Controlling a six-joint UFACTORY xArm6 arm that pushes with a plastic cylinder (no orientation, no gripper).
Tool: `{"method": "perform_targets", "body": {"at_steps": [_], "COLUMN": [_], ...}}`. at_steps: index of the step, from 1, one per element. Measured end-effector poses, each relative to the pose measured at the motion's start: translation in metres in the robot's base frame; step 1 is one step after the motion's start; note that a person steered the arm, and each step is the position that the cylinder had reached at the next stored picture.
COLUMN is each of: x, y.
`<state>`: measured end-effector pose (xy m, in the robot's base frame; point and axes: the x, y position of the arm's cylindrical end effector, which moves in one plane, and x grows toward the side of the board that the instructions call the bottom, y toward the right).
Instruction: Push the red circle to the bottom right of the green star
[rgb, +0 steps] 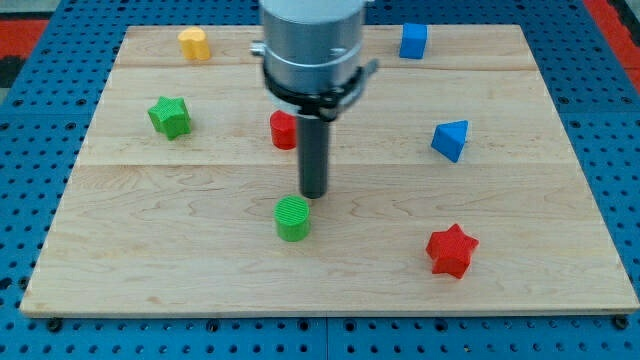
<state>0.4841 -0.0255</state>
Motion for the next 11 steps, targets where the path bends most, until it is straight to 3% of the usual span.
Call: {"method": "perform_targets", "body": {"at_steps": [1,2,3,4,7,10,11], "x": [0.049,0.016,-0.046,-0.076,-0.091,-0.091,-0.091], "y": [-0.006,0.001,0.052,0.097,0.095,-0.061,-0.059]}}
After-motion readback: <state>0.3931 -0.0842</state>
